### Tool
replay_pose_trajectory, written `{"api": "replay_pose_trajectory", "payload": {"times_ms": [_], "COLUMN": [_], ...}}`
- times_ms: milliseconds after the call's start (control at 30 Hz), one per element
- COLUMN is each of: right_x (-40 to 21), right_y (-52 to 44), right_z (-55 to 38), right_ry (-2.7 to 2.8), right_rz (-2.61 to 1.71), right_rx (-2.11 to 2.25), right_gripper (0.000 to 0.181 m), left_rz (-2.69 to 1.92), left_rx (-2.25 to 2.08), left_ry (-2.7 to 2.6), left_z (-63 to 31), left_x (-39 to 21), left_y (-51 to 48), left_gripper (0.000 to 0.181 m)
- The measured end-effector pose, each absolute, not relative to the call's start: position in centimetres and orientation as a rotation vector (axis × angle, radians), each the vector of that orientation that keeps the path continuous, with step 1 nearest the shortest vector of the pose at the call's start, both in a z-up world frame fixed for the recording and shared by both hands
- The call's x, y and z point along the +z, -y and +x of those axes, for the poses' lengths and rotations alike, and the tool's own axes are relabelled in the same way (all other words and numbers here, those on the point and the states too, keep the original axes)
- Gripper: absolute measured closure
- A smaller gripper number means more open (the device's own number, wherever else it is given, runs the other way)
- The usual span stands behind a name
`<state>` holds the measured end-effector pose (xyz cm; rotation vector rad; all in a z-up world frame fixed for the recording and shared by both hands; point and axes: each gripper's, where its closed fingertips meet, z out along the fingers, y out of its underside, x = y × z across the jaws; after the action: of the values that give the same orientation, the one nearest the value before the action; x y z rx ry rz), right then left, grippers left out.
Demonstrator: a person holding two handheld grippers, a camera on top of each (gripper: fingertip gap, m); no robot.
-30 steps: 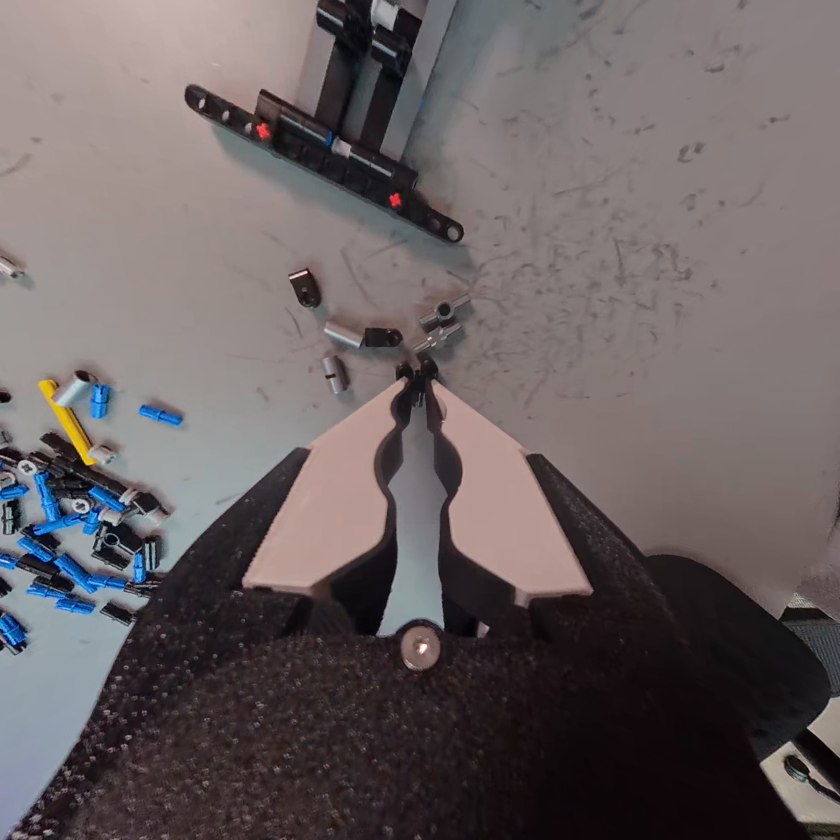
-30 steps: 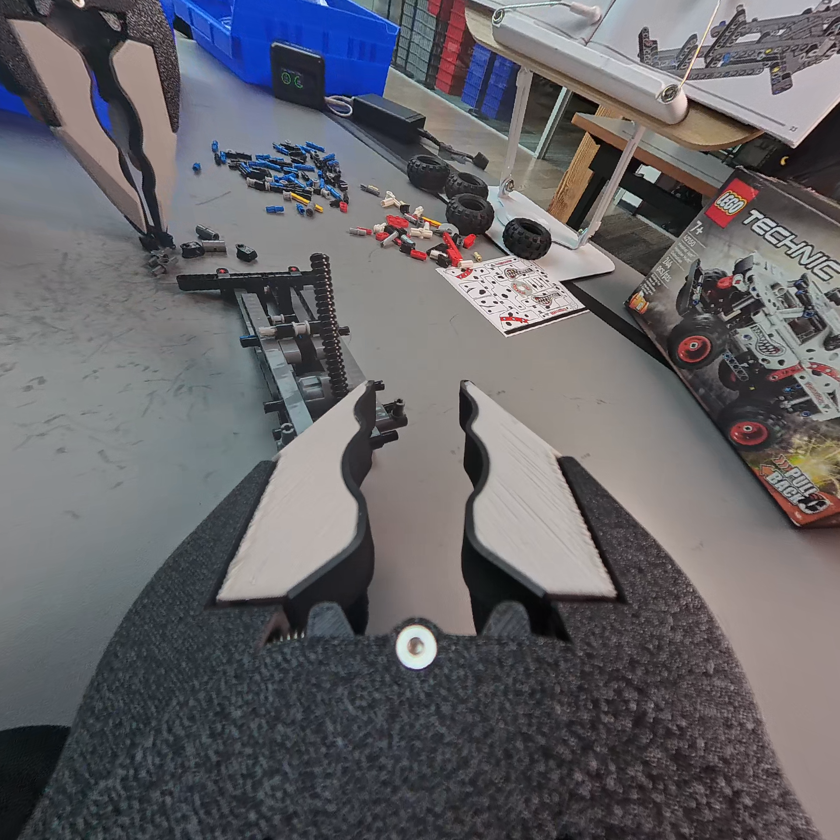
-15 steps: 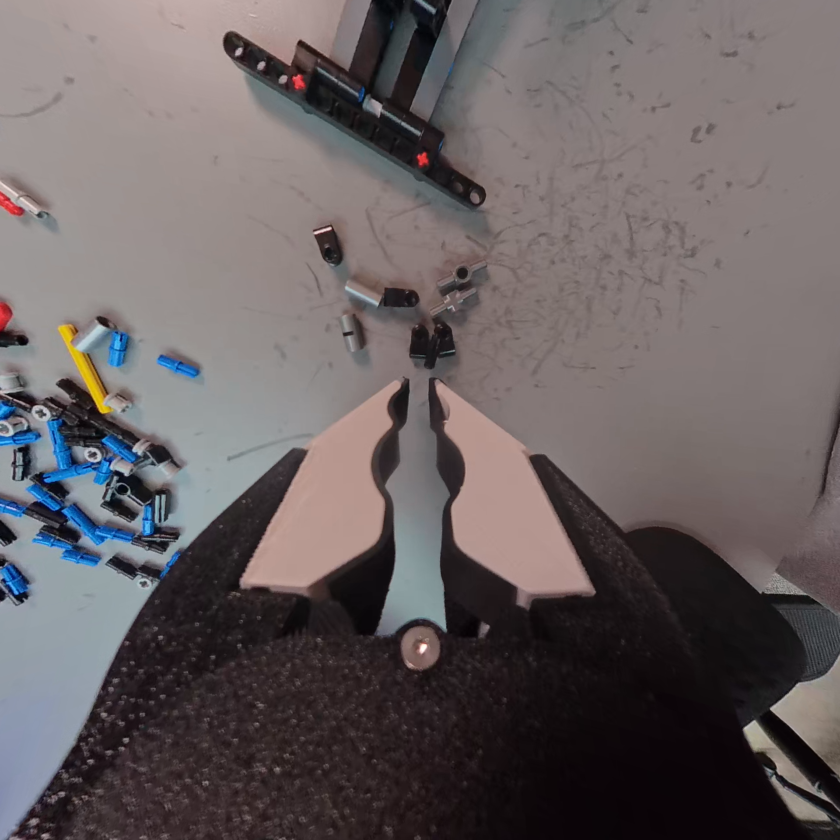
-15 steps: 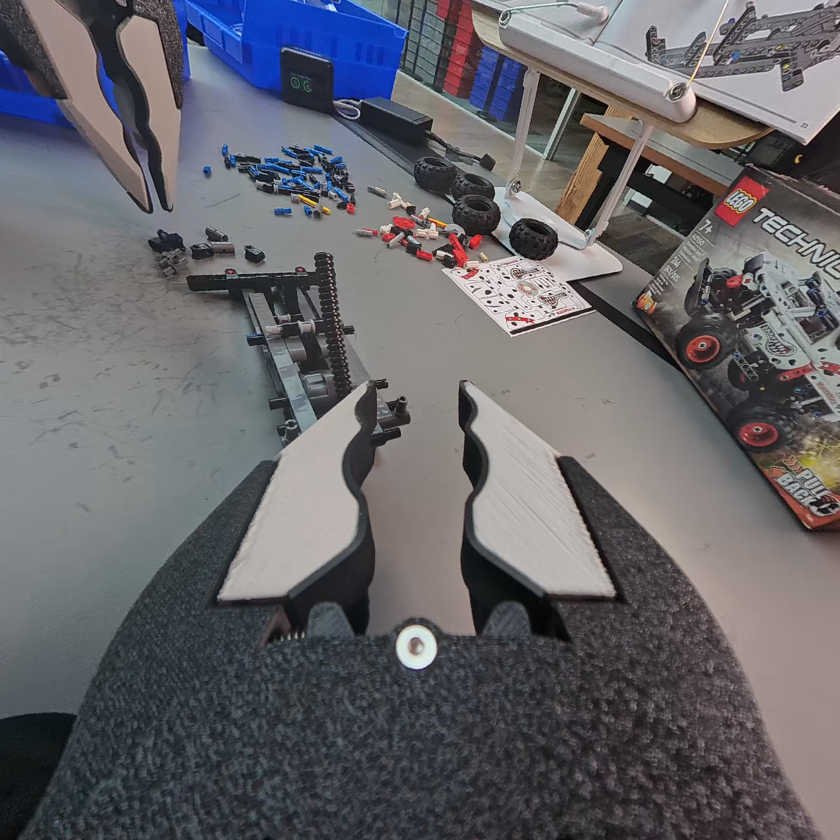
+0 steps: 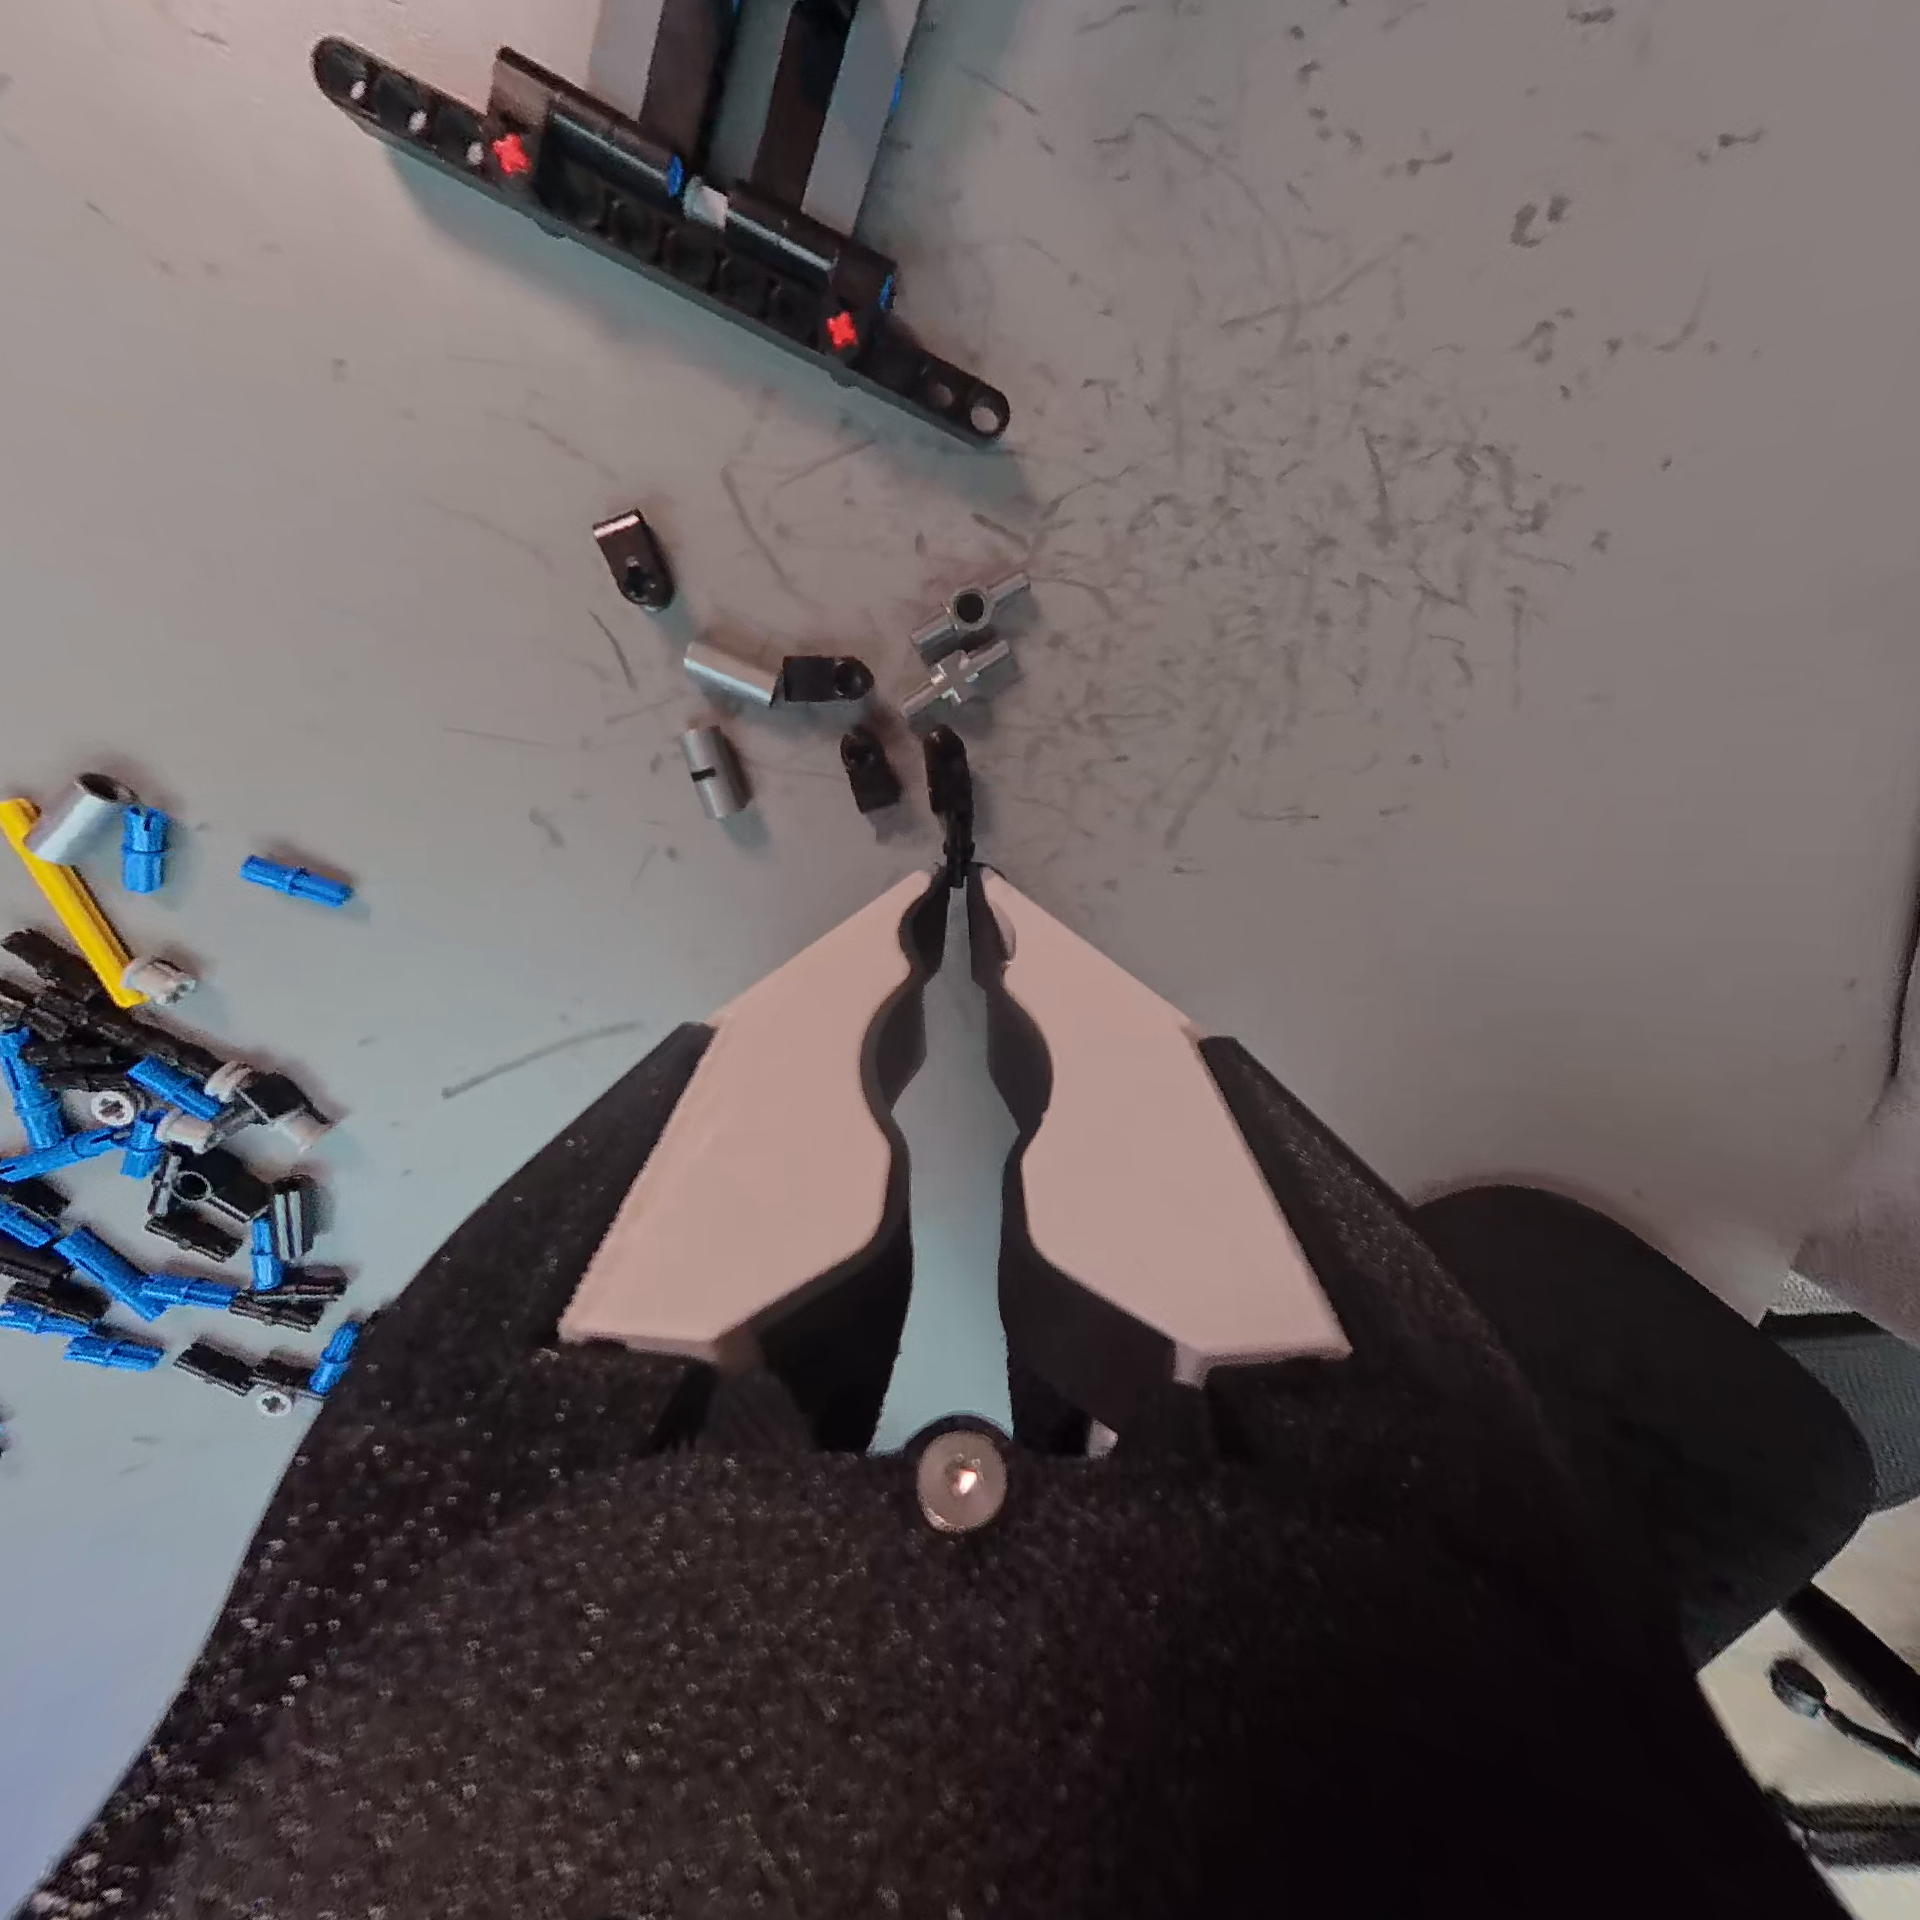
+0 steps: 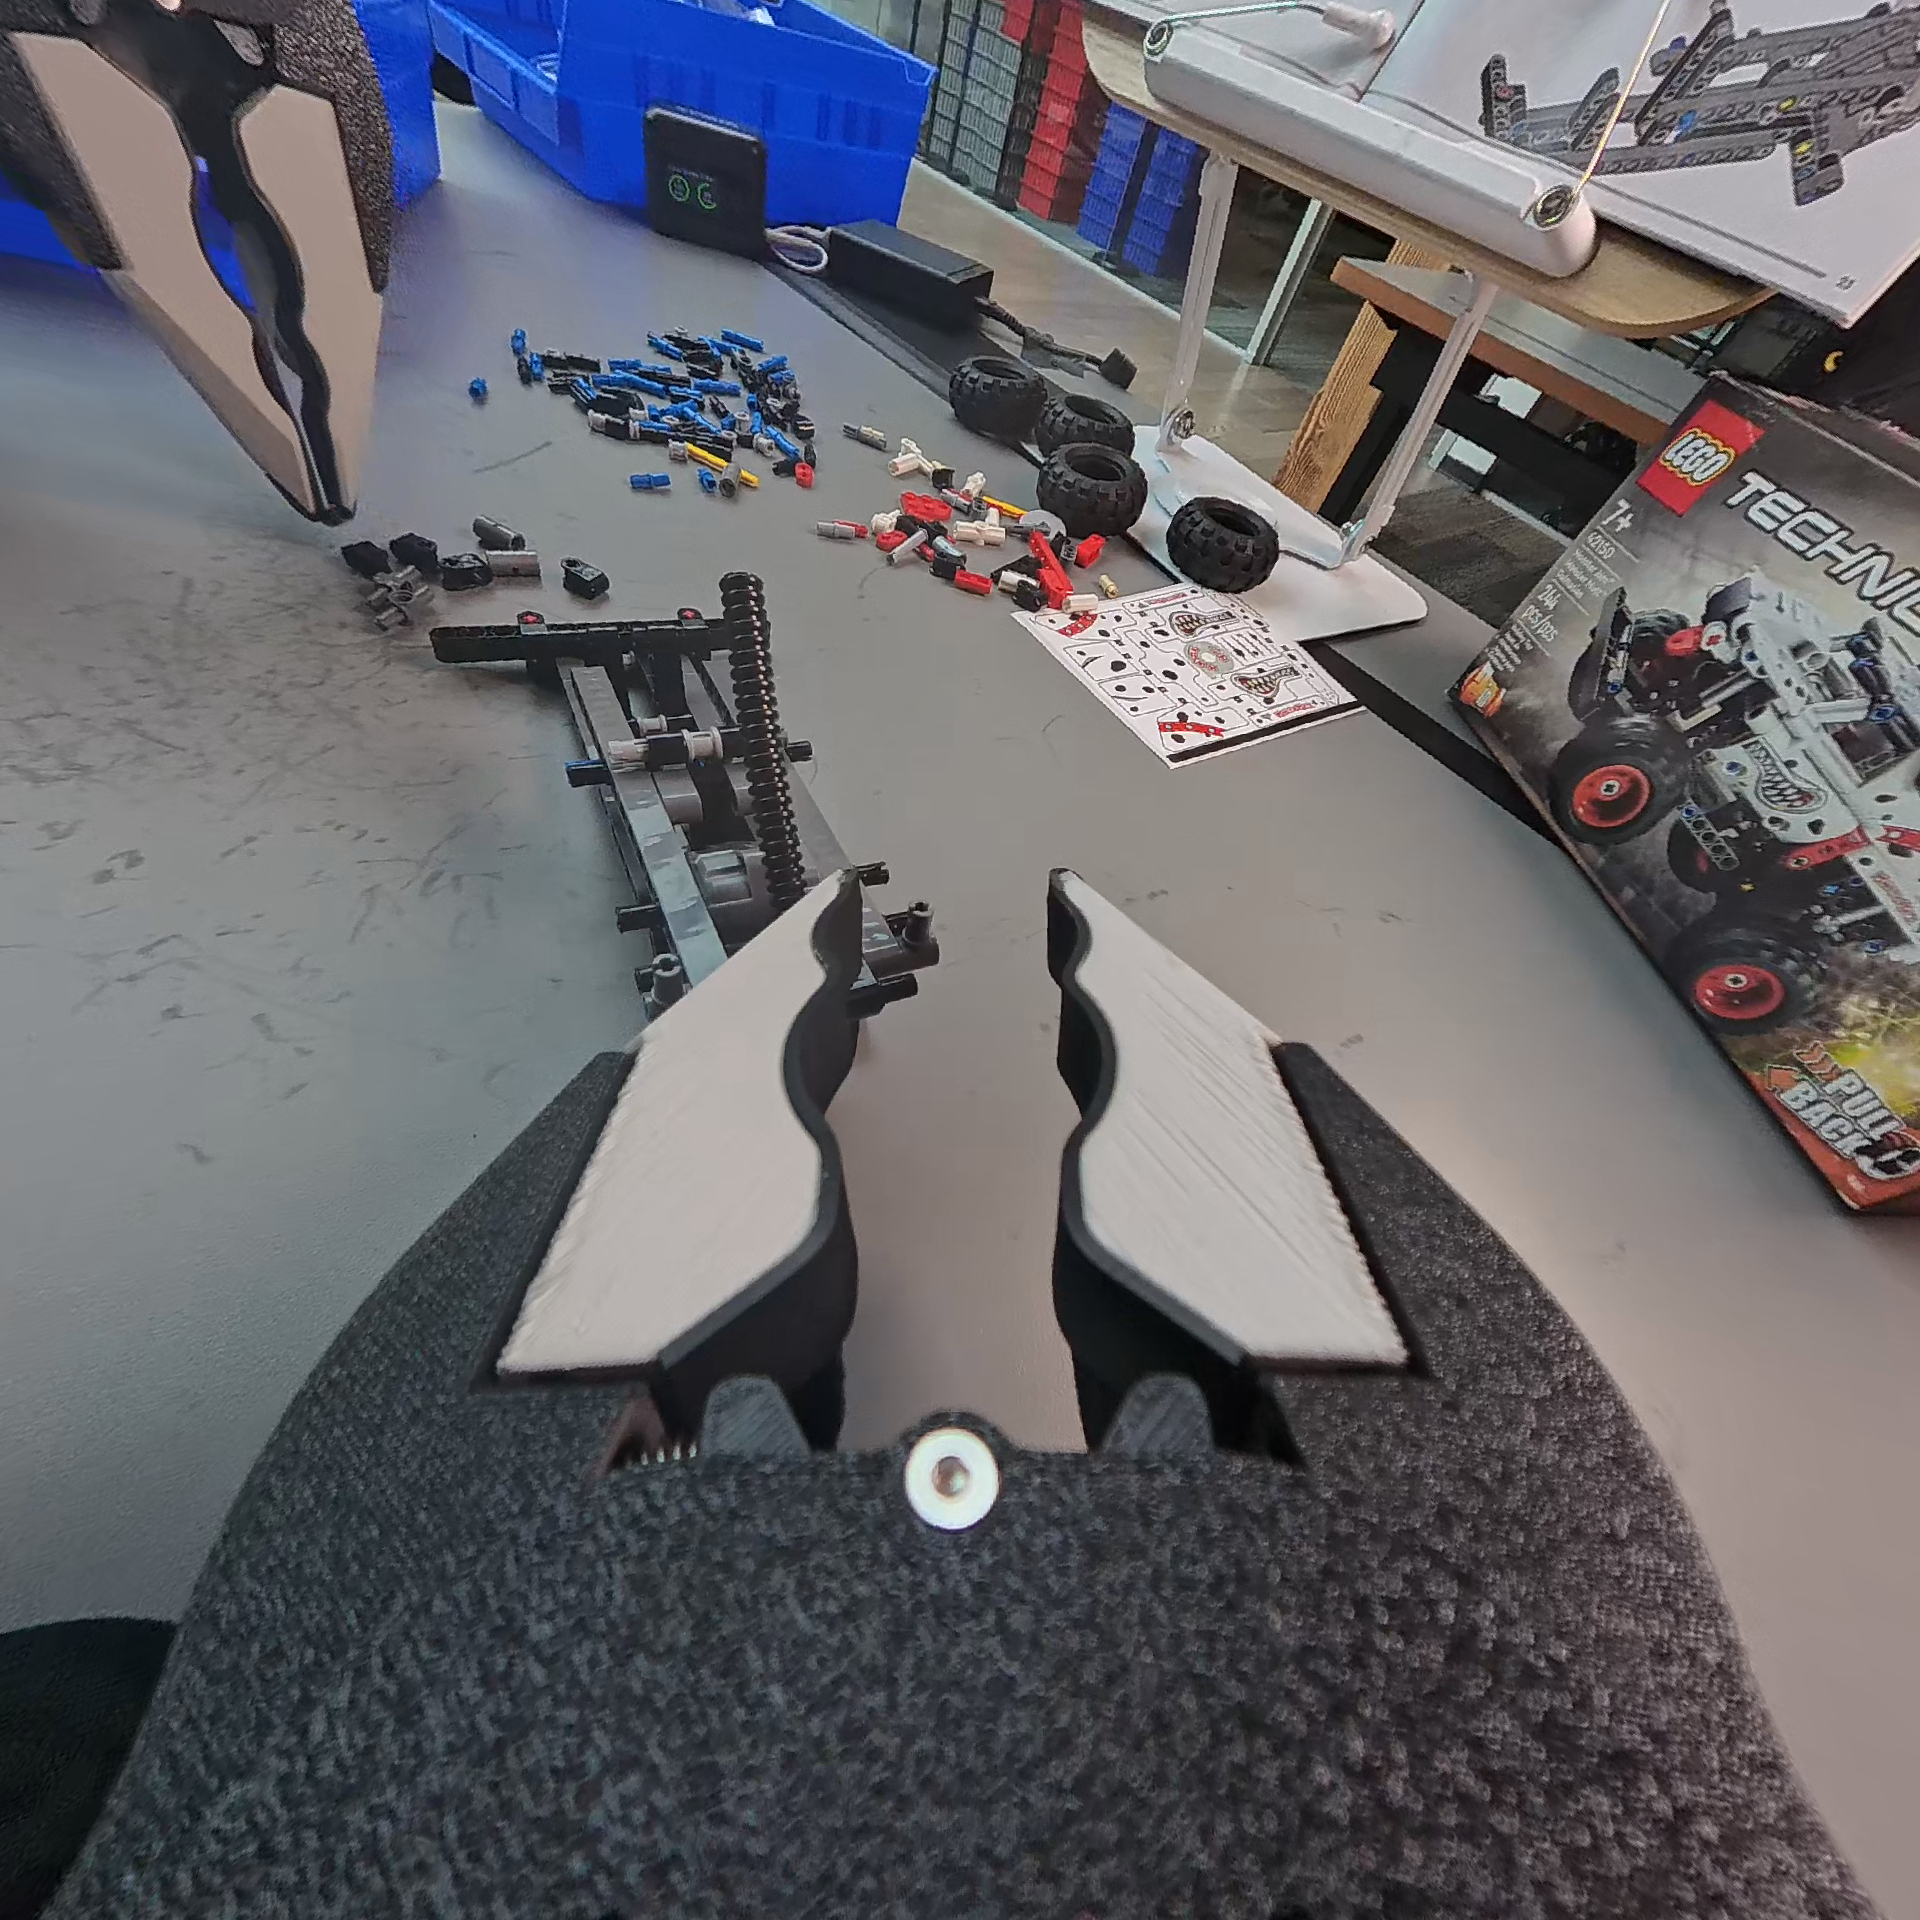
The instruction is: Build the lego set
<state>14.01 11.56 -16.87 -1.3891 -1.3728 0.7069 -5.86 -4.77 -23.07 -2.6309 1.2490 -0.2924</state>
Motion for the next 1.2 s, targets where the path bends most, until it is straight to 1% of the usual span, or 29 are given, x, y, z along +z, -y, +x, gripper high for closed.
{"api": "replay_pose_trajectory", "payload": {"times_ms": [100, 200, 267, 367, 467, 567, 700, 833, 1100, 1200], "right_x": [-16.9, -16.9, -16.9, -16.9, -16.9, -16.8, -16.8, -16.9, -16.9, -16.9], "right_y": [-11.5, -11.5, -11.5, -11.5, -11.4, -11.3, -11.4, -11.4, -11.3, -11.3], "right_z": [14.0, 14.0, 14.0, 14.0, 14.0, 14.1, 14.3, 14.4, 14.4, 14.4], "right_ry": [1.375, 1.377, 1.377, 1.377, 1.384, 1.388, 1.381, 1.379, 1.385, 1.385], "right_rz": [-1.388, -1.386, -1.386, -1.386, -1.382, -1.377, -1.381, -1.387, -1.387, -1.387], "right_rx": [0.707, 0.705, 0.705, 0.705, 0.700, 0.694, 0.696, 0.704, 0.706, 0.706], "right_gripper": [0.146, 0.147, 0.147, 0.147, 0.147, 0.147, 0.146, 0.146, 0.146, 0.146], "left_rz": [-2.666, -2.673, -2.658, -2.634, -2.706, -2.842, -2.928, -2.958, -2.998, -3.009], "left_rx": [-0.300, -0.309, -0.244, -0.118, 0.064, 0.120, 0.090, 0.005, 0.015, 0.028], "left_ry": [-1.298, -1.299, -1.286, -1.145, -0.983, -0.791, -0.670, -0.652, -0.662, -0.664], "left_z": [-6.2, -6.2, -7.1, -10.5, -16.9, -22.6, -25.4, -24.8, -24.6, -24.8], "left_x": [-23.3, -23.5, -22.7, -19.5, -17.7, -18.8, -20.9, -22.0, -23.5, -24.0], "left_y": [6.0, 6.3, 5.6, 2.6, 0.0, -1.1, -1.5, -1.5, -1.4, -1.3], "left_gripper": [0.177, 0.163, 0.161, 0.161, 0.157, 0.159, 0.164, 0.164, 0.168, 0.174]}}
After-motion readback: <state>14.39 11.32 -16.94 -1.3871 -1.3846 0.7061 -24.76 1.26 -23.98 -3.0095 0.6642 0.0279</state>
